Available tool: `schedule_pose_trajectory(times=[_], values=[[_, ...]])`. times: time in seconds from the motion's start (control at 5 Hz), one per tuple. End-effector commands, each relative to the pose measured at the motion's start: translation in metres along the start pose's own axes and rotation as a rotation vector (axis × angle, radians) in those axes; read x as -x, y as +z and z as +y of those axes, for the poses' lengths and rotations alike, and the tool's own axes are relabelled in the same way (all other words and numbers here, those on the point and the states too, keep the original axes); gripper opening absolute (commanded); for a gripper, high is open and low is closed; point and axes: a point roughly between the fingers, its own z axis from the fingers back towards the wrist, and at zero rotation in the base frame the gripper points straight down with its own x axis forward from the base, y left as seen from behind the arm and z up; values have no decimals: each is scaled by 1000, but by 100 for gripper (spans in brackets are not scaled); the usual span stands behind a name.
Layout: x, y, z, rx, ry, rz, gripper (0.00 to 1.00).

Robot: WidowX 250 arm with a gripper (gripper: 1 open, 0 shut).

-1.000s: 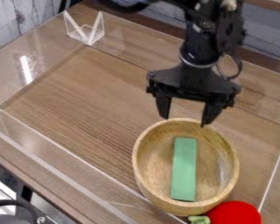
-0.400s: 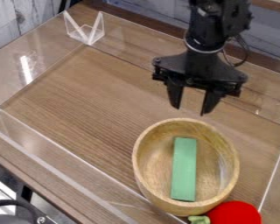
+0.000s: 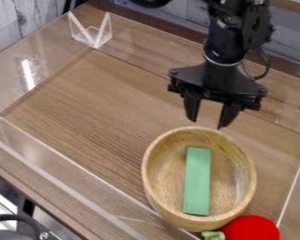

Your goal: Put the green block in the brown bowl

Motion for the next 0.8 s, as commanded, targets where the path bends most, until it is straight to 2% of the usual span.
schedule_pose_trajectory(times=[0.0, 0.2, 0.6], values=[[-11, 11, -5, 22, 23, -44, 100], [-8, 3, -2, 7, 43, -29, 100], [-3, -6, -12, -13, 78, -10, 100]])
